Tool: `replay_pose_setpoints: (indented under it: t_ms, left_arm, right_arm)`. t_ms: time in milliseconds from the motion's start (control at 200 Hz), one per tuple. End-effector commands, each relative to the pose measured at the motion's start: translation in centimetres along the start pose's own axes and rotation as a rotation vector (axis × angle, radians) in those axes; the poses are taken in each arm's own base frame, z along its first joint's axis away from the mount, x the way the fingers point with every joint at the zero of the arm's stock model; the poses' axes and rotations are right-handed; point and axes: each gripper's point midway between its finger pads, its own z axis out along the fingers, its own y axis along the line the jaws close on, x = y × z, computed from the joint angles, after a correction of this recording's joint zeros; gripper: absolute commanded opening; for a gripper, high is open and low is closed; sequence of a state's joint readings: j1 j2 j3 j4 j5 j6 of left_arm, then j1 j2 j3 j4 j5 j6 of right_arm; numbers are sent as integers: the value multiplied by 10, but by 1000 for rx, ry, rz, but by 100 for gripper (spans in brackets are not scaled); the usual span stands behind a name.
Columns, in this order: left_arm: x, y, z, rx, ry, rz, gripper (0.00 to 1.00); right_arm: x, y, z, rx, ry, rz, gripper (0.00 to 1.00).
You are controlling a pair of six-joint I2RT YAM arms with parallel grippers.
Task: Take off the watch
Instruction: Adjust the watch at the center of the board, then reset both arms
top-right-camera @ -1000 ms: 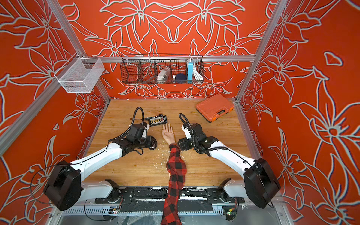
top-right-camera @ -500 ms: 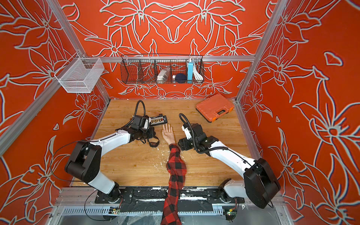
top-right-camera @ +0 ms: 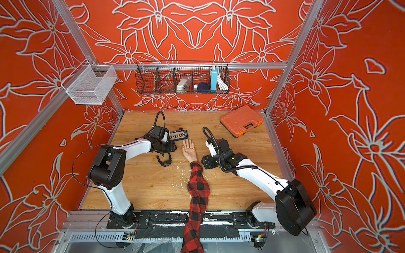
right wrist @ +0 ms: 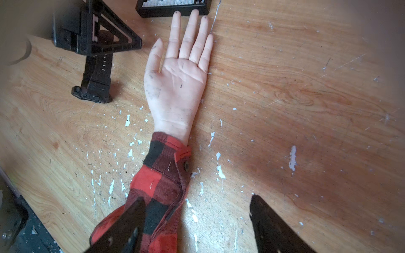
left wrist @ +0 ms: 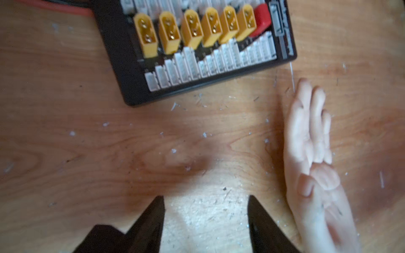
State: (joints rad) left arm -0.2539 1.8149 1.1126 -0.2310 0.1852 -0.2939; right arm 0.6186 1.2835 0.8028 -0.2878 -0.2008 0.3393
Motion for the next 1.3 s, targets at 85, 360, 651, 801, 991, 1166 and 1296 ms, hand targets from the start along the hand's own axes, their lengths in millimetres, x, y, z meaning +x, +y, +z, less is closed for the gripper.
replay_pose_setpoints:
  t_ms: [85, 360, 651, 801, 991, 1166, 1296]
  left_arm:
    - [-39, 13, -39, -127, -133, 75, 74]
    - [-51, 61, -95, -383, -343, 69, 99]
    - [-20, 123, -131, -633, -559, 72, 98]
    - [-1, 142, -126, -671, -661, 98, 98]
    - [-2, 136, -127, -580, -725, 108, 98]
    - [6, 145, -120, -478, -768, 70, 98]
    - [6, 145, -108, -436, -773, 89, 98]
  right_arm:
    - [-17, -44, -18, 130, -47, 14, 80]
    - [-45, -165, -56, 573, -117, 83, 98]
    - [-25, -255, -84, 884, -376, 138, 98]
    - [-7, -268, -82, 971, -427, 117, 98]
    - [-10, -262, -65, 895, -481, 62, 97]
    - [-9, -254, -61, 832, -495, 32, 98]
    - [-4, -249, -53, 779, -522, 3, 98]
